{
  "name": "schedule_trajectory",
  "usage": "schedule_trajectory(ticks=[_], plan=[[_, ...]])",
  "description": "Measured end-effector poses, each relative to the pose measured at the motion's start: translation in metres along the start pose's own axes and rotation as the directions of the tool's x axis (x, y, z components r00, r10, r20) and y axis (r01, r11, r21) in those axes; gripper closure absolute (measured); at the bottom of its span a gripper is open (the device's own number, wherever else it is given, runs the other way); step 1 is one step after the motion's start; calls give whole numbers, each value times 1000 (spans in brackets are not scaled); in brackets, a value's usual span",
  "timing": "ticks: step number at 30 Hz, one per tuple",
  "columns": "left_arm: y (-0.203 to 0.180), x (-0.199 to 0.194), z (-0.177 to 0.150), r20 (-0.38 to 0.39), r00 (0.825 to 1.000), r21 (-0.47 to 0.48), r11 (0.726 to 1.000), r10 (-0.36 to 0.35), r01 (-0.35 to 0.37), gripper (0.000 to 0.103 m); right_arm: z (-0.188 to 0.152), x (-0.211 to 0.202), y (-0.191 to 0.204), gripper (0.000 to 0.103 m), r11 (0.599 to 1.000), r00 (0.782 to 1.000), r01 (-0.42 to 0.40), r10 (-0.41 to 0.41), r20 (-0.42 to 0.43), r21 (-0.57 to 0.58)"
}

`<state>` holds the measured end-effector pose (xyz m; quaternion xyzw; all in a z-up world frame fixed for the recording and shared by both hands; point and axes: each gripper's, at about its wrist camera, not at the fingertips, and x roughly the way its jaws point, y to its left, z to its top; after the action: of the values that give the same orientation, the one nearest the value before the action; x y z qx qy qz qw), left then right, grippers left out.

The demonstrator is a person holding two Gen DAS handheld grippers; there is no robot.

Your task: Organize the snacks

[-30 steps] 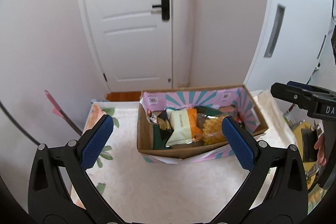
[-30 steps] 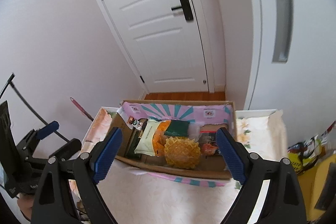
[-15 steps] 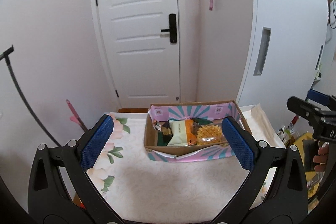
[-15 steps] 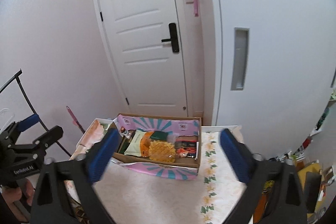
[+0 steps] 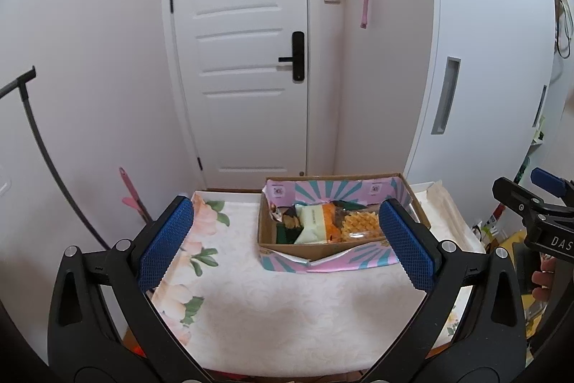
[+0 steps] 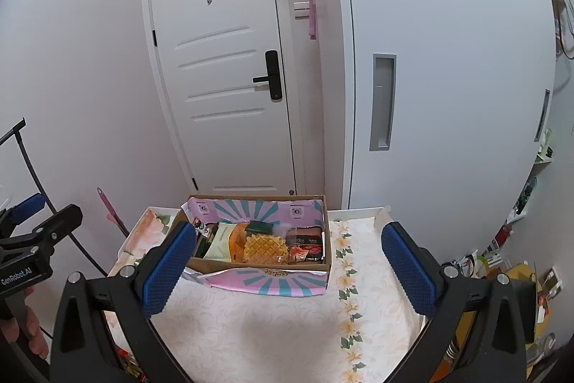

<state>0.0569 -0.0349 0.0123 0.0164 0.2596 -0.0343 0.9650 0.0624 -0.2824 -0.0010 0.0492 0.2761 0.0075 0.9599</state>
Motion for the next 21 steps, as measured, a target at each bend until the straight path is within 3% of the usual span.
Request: schedule_trajectory(ticks=[21], plan=[[11,5,5,23,1000,6,1000,-17,17,0,3,-3,15,0,999,998,45,-44,33,-27]])
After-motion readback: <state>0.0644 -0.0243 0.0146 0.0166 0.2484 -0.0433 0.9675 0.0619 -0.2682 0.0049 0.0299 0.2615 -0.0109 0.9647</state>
